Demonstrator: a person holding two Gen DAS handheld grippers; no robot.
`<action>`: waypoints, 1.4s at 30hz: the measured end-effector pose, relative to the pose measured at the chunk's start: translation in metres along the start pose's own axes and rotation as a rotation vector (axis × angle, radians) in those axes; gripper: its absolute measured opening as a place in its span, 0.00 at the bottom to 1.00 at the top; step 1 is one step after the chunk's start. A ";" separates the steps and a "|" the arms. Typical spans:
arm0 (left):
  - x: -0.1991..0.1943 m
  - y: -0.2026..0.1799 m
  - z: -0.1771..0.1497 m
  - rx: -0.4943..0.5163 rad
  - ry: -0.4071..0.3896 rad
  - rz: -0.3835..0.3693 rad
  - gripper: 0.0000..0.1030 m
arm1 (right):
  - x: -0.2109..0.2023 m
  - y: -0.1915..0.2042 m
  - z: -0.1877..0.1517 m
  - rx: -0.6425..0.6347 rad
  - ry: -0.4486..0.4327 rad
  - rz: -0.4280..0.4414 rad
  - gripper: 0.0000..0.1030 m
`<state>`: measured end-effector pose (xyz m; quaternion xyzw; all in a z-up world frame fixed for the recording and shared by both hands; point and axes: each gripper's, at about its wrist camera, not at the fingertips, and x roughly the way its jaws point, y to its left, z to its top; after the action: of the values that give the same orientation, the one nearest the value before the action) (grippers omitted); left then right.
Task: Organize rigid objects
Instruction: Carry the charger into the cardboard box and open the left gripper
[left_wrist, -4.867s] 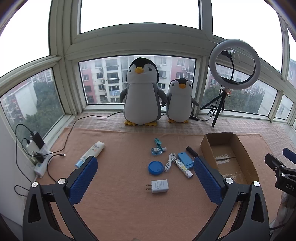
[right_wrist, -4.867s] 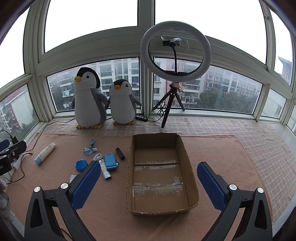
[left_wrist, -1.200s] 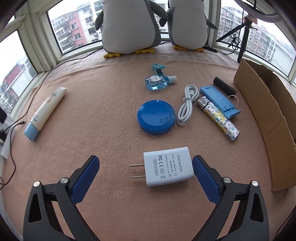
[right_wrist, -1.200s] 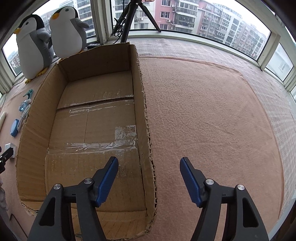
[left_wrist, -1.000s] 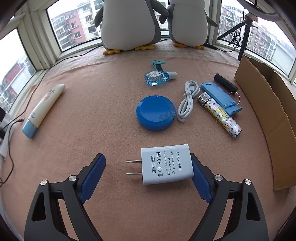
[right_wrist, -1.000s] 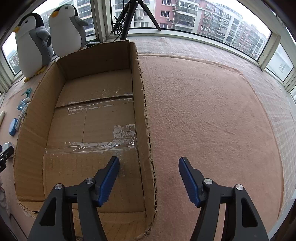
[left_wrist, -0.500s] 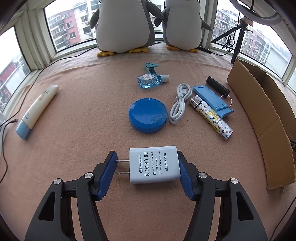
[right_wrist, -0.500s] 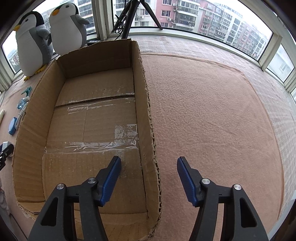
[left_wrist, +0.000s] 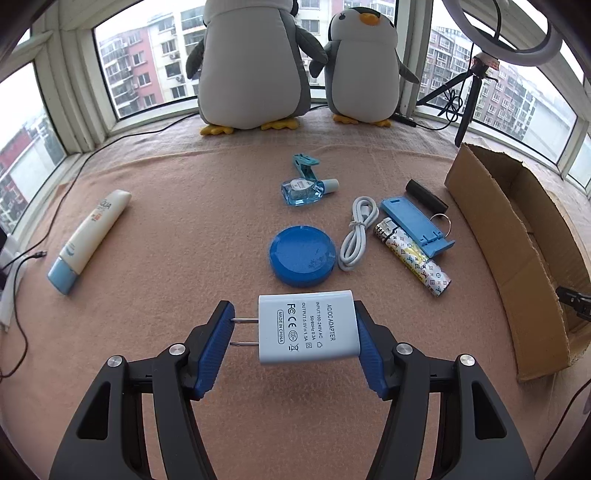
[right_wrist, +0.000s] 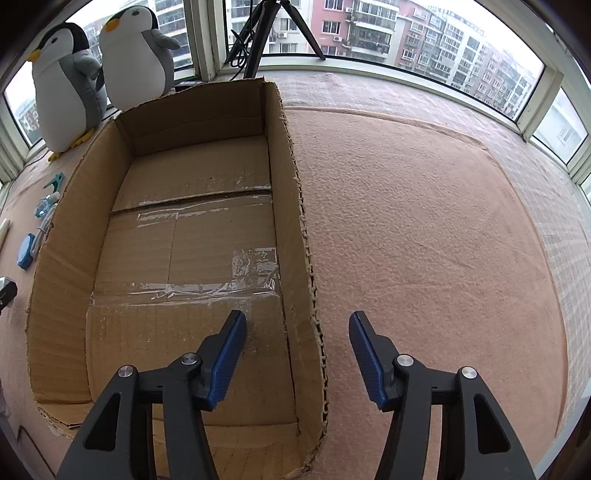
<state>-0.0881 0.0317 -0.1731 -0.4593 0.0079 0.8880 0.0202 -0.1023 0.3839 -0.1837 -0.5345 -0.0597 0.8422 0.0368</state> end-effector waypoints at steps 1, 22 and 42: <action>-0.003 -0.002 0.003 0.006 -0.009 -0.004 0.61 | 0.000 0.000 0.000 -0.001 0.000 0.000 0.51; -0.039 -0.163 0.064 0.288 -0.136 -0.244 0.61 | 0.002 0.000 -0.003 0.054 -0.032 0.044 0.50; -0.017 -0.205 0.078 0.353 -0.101 -0.281 0.81 | 0.005 -0.004 -0.004 0.067 -0.054 0.057 0.50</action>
<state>-0.1329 0.2388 -0.1135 -0.4002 0.0979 0.8832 0.2240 -0.1004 0.3892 -0.1891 -0.5114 -0.0174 0.8587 0.0291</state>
